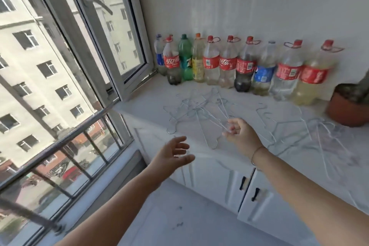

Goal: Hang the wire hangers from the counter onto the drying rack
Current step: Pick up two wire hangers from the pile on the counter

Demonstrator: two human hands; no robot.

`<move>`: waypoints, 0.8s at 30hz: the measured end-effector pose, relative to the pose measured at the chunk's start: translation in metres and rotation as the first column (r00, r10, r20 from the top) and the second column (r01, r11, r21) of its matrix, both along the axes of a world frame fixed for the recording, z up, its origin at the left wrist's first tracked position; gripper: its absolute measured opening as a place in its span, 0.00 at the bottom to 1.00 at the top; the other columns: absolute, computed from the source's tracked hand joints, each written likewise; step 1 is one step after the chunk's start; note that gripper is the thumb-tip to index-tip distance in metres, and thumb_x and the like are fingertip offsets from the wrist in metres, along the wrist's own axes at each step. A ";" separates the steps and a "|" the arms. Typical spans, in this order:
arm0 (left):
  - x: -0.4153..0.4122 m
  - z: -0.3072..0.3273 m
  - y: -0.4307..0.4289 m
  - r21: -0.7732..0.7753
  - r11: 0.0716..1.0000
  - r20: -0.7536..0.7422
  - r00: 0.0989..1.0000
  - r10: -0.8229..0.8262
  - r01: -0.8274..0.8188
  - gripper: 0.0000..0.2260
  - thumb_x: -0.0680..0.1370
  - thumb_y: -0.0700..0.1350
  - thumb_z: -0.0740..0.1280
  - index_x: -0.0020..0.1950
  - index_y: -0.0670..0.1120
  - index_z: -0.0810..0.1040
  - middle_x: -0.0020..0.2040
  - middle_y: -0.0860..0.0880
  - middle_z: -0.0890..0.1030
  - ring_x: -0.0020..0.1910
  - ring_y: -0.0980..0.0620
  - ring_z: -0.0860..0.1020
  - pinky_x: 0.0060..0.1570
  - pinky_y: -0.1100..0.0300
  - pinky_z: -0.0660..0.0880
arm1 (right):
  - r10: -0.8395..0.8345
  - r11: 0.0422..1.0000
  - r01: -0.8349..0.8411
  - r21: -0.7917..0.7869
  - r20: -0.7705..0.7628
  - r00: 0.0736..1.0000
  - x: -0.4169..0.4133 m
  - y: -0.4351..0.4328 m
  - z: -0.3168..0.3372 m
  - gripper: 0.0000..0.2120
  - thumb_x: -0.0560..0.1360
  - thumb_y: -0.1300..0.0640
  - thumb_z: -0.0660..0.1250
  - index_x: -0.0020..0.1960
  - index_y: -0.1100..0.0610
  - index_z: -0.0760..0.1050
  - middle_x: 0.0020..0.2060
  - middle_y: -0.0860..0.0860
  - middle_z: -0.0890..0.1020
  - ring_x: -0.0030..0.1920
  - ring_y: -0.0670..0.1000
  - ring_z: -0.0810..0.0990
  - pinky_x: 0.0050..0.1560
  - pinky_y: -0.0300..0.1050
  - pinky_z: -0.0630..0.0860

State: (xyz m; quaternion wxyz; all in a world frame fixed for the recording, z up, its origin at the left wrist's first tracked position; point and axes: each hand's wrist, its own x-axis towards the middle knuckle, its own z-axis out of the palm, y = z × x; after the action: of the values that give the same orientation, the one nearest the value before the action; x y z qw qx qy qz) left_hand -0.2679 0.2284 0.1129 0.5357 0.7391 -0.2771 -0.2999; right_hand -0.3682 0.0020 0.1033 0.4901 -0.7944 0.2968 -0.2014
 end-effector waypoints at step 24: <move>-0.006 -0.054 -0.314 0.072 0.888 -0.123 0.888 -0.443 0.454 0.20 0.71 0.46 0.74 0.61 0.52 0.75 0.55 0.52 0.80 0.56 0.54 0.78 0.51 0.66 0.73 | -0.595 0.773 0.633 0.046 -0.294 0.748 -0.130 -0.229 -0.079 0.12 0.71 0.59 0.70 0.52 0.57 0.73 0.46 0.54 0.77 0.48 0.54 0.77 0.47 0.43 0.69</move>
State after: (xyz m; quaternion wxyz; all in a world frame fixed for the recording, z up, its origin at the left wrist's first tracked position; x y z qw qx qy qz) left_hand -0.2743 -0.0857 0.0584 0.4284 0.6640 -0.3972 -0.4667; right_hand -0.4983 -0.2274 0.0248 0.4080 -0.6345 0.6175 -0.2227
